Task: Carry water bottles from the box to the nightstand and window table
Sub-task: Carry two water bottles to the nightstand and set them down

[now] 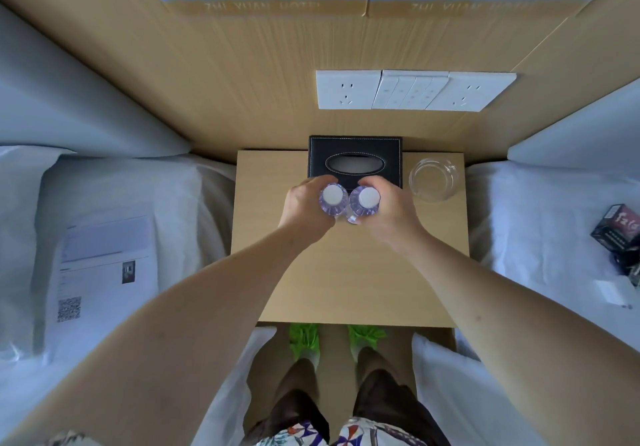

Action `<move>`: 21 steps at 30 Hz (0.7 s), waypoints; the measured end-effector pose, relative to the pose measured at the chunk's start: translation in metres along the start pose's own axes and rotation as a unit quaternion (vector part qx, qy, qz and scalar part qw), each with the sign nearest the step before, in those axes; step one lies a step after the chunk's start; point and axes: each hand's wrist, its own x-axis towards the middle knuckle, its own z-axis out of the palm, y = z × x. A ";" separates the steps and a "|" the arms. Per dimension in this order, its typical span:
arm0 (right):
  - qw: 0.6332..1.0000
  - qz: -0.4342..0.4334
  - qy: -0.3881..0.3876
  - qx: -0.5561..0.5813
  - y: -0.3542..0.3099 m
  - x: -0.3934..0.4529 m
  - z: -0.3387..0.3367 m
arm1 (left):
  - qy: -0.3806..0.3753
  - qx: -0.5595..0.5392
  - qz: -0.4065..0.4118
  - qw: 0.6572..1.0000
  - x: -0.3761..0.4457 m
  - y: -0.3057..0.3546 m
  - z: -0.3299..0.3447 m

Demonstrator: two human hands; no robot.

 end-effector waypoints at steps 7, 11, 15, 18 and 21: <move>0.999 -0.029 0.009 -0.022 0.003 0.001 0.002 | 0.002 -0.002 0.009 1.000 0.001 -0.006 0.002; 0.999 -0.025 0.023 -0.011 0.005 -0.001 0.004 | 0.004 -0.005 0.020 1.000 0.001 -0.009 0.002; 0.999 -0.021 0.035 0.003 0.007 -0.006 0.009 | -0.002 0.004 0.028 1.000 0.001 -0.011 0.000; 0.999 -0.020 0.033 -0.001 0.008 -0.006 0.009 | -0.009 -0.001 0.025 1.000 0.001 -0.012 0.001; 1.000 -0.009 0.013 -0.004 0.006 -0.006 0.006 | -0.012 -0.011 0.022 1.000 -0.001 -0.013 0.000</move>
